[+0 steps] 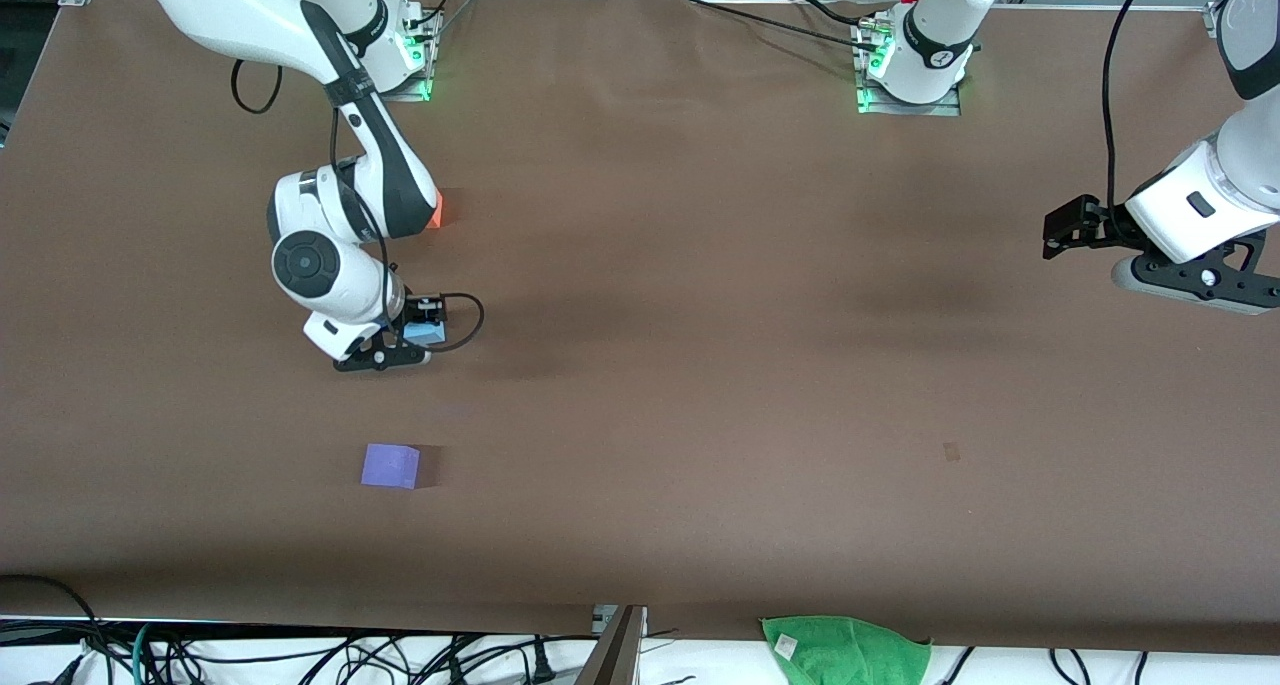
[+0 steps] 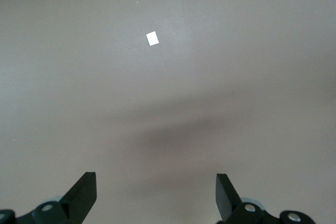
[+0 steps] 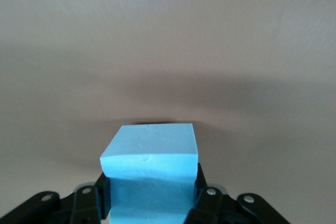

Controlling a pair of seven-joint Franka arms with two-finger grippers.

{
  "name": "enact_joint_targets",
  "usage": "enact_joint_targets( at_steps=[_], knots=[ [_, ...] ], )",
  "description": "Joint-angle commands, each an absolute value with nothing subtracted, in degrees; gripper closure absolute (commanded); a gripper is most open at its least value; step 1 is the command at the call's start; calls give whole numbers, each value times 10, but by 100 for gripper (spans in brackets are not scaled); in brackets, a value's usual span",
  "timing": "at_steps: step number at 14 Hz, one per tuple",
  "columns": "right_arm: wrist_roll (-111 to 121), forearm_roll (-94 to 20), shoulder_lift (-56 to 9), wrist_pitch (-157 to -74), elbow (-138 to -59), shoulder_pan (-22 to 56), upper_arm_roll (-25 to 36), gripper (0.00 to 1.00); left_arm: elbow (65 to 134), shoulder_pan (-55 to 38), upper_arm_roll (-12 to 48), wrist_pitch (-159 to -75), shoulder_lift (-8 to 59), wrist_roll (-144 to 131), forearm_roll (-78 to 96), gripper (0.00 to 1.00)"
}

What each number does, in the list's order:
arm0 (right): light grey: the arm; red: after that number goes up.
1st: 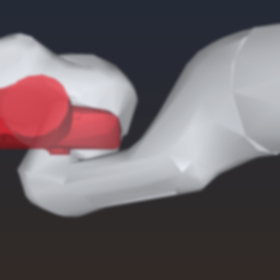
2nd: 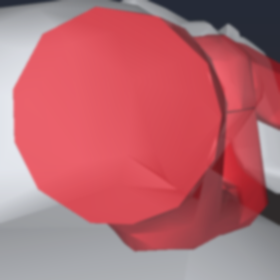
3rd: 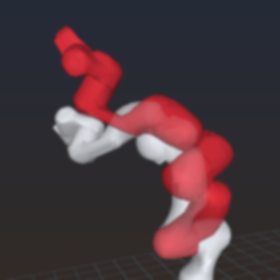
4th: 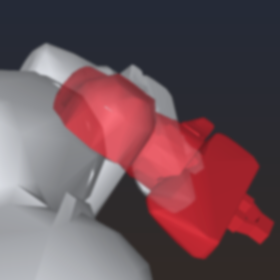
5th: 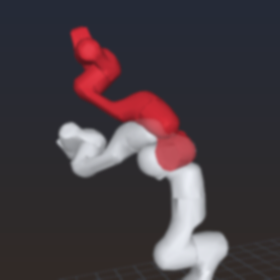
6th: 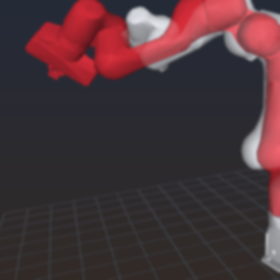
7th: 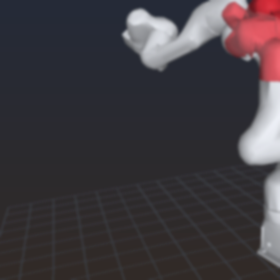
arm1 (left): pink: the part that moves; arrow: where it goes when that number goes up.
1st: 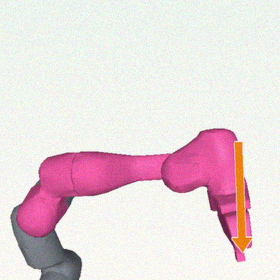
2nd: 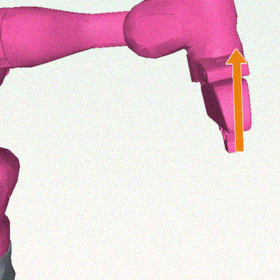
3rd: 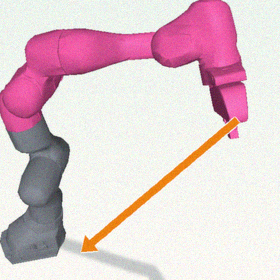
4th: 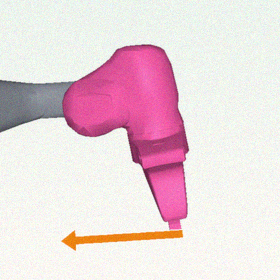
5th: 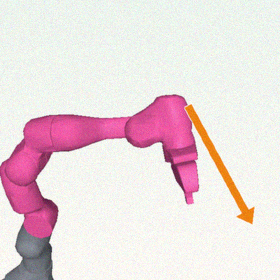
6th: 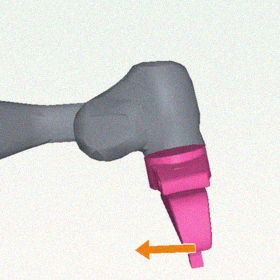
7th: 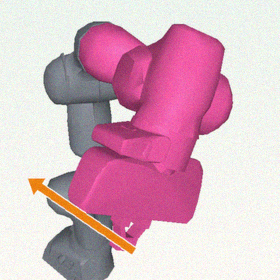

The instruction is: Place blue block between orange and purple blocks

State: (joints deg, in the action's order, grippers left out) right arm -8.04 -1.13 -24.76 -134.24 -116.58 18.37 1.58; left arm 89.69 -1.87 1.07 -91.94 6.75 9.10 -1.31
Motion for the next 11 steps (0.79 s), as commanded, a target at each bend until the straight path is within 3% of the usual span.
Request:
enact_joint_targets(
  at_steps=[1, 7, 8, 10, 11],
  knots=[
    [-62, -15, -218, -1379, -1221, 169, 11, 51, 896, -23, 11, -922, 68, 83, -26, 0],
    [-68, -15, -227, -1387, -1216, 144, 13, 48, 896, -25, 11, -922, 68, 83, -26, 0],
    [-71, -16, -230, -1393, -1216, 143, 13, 36, 896, -25, 11, -922, 68, 83, -26, 0],
    [-70, -27, -235, -1390, -1207, 139, 13, 1, 896, -25, 11, -922, 68, 83, -26, 0],
    [-66, -34, -234, -1385, -1197, 139, 13, 1, 896, -25, 11, -922, 68, 83, -26, 0]
  ],
)
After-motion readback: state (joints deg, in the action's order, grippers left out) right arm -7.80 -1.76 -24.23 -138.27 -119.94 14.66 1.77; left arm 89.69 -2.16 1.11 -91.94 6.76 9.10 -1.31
